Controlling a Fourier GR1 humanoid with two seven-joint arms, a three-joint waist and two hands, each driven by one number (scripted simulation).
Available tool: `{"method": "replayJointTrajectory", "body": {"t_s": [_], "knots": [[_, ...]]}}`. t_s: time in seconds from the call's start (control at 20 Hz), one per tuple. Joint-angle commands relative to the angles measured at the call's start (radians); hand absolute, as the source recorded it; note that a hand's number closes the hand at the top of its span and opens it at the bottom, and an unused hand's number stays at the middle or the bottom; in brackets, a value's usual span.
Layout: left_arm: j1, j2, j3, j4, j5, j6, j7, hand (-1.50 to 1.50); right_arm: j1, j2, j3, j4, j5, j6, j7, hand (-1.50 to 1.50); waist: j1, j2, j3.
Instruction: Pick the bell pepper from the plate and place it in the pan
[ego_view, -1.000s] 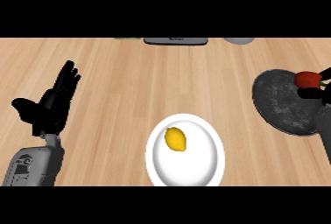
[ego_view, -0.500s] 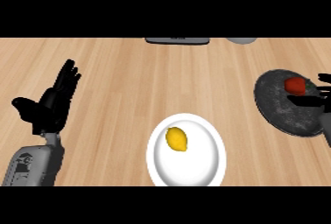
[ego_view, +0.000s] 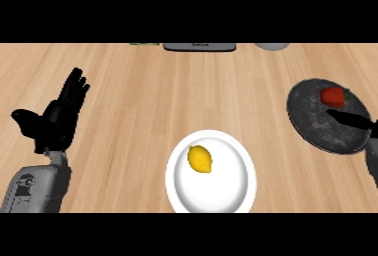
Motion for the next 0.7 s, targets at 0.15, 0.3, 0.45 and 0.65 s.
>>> {"method": "replayJointTrajectory", "body": {"t_s": [0.15,0.3,0.45,0.65], "knots": [[0.055,-0.004,0.020,0.023,-0.002,0.005,-0.056,0.00,0.094,0.082,-0.088,-0.173,-0.190,0.092,-0.140,-1.50,-0.037,-0.017,-0.005],[0.057,0.001,0.022,-0.010,0.004,0.008,-0.009,0.00,0.197,0.117,-0.099,-0.266,-0.269,0.274,-0.197,-1.50,-0.052,-0.023,-0.006],[0.025,-0.012,0.008,-0.016,-0.020,0.043,0.030,0.00,0.296,0.185,-0.063,-0.430,-0.290,0.336,-0.189,-1.50,-0.082,-0.032,-0.008],[0.094,-0.034,0.004,0.001,-0.030,0.046,-0.052,0.00,0.464,0.241,-0.012,-0.689,-0.299,0.395,-0.136,-1.50,-0.087,-0.031,-0.010]]}}
